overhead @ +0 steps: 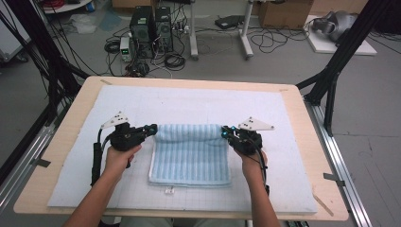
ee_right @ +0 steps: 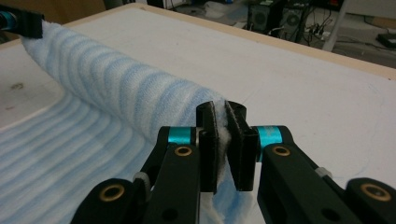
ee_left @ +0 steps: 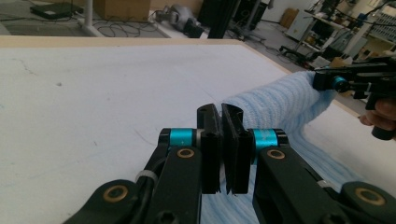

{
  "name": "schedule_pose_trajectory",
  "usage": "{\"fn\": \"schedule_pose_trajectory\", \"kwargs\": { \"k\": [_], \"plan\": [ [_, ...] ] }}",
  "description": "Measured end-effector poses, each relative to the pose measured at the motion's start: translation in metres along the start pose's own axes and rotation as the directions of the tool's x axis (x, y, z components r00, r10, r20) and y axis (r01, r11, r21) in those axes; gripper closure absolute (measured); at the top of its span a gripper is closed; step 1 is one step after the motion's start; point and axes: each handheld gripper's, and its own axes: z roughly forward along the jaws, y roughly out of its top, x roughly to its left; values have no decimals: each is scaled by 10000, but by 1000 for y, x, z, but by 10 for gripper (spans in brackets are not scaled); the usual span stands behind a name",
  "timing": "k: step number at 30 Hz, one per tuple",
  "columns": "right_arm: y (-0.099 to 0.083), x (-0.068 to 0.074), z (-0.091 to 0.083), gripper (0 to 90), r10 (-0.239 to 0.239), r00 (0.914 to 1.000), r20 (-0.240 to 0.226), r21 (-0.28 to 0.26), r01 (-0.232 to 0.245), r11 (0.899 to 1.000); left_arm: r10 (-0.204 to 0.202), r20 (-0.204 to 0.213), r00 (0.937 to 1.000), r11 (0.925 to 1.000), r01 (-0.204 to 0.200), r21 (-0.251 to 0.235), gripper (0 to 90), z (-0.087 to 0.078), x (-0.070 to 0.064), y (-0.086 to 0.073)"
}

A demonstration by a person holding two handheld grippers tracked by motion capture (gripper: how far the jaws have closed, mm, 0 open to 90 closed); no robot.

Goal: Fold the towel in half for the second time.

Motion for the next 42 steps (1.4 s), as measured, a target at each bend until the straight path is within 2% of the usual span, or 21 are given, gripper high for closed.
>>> {"fn": "schedule_pose_trajectory", "kwargs": {
  "k": [2,7,8,10,12,14,16,19,21,25,29,30,37,39,42],
  "plan": [
    [-3,3,-5,836,-32,10000,-45,-51,32,10000,234,17,9997,9993,-234,286,857,-3,-3,0],
    [-11,9,-13,833,-112,9999,-126,-121,111,9999,602,120,9981,9970,-607,479,857,-7,-13,0],
    [-13,10,-15,832,-97,9998,-165,-118,96,9999,575,173,9982,9970,-584,517,857,-9,-14,-1],
    [-18,12,-19,830,-68,9997,-225,-107,66,9999,443,202,9988,9987,-448,260,857,-13,-18,-7],
    [-22,13,-23,825,-6,9995,-325,-142,1,9999,561,148,9983,9973,-568,474,857,-16,-21,-14],
    [-26,17,-27,825,-77,9992,-393,-161,71,9998,497,190,9986,9986,-500,180,857,-21,-24,-20],
    [-28,19,-29,825,-59,9989,-466,-147,52,9999,446,230,9987,9988,-451,194,857,-24,-25,-22],
    [-35,24,-32,825,-130,9984,-557,-94,125,9999,519,340,9981,9972,-536,524,855,-27,-27,-25],
    [-40,27,-34,823,-117,9980,-616,-33,115,9999,436,433,9981,9985,-450,307,855,-30,-29,-27],
    [-46,31,-40,818,-126,9975,-696,-46,123,9999,343,479,9983,9981,-367,497,855,-34,-30,-36],
    [-54,32,-43,815,-64,9975,-703,36,66,10000,180,655,9977,9987,-210,464,853,-39,-33,-42],
    [-55,32,-44,815,-58,9974,-721,66,63,10000,248,662,9975,9985,-280,475,853,-40,-34,-43],
    [-61,42,-53,810,-431,9957,-824,360,462,9983,164,699,9974,9949,-233,982,852,-47,-38,-54],
    [-64,45,-55,810,-510,9952,-833,539,556,9970,103,871,9961,9926,-207,1193,852,-48,-40,-56],
    [-67,48,-58,802,-702,9941,-822,657,757,9950,-18,1035,9946,9922,-111,1240,849,-51,-42,-60]
  ]
}}
